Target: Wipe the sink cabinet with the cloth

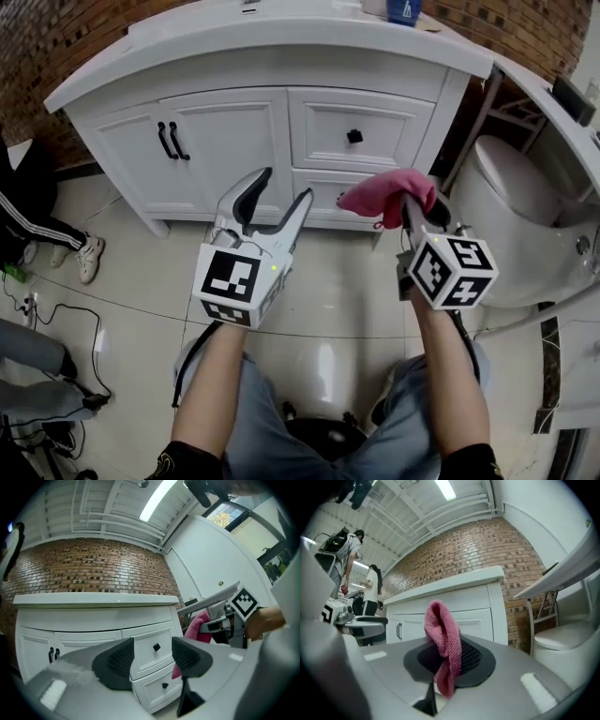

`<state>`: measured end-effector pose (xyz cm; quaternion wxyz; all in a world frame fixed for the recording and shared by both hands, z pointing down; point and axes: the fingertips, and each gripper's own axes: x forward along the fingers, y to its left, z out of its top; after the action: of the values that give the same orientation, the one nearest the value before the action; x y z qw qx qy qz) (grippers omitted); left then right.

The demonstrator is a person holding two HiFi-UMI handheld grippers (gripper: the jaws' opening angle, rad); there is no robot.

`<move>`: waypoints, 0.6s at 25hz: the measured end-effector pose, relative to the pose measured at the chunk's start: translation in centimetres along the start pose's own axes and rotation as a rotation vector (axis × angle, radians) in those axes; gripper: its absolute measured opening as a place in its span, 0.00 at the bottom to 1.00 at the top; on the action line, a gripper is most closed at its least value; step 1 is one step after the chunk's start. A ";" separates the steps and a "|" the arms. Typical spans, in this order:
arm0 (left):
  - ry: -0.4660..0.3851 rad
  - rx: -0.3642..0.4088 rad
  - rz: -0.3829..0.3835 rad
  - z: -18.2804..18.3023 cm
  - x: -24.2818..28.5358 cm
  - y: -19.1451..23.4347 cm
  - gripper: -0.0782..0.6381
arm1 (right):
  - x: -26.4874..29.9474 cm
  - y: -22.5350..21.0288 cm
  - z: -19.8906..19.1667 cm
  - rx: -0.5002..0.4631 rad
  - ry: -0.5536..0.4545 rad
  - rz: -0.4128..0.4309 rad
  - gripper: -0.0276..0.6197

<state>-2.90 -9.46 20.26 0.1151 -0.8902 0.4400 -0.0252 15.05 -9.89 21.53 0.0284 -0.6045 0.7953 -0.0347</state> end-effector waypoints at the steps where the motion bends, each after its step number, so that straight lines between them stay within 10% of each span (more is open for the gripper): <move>1: 0.001 -0.005 -0.001 0.3 -0.6 -0.3 0.46 | -0.8 0.7 0.7 -0.003 -0.019 0.004 0.10; 9: -0.066 -0.021 0.046 3.8 -5.1 -2.0 0.46 | -6.1 5.6 3.4 -0.171 -0.131 -0.006 0.10; 15: 0.010 -0.008 0.034 -0.1 -5.5 -2.6 0.46 | -6.6 5.3 1.4 -0.087 -0.113 -0.021 0.10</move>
<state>-4.23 -3.62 21.30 0.1099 -0.8830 0.4557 -0.0259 11.81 -2.16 19.66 0.0464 -0.6146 0.7867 0.0337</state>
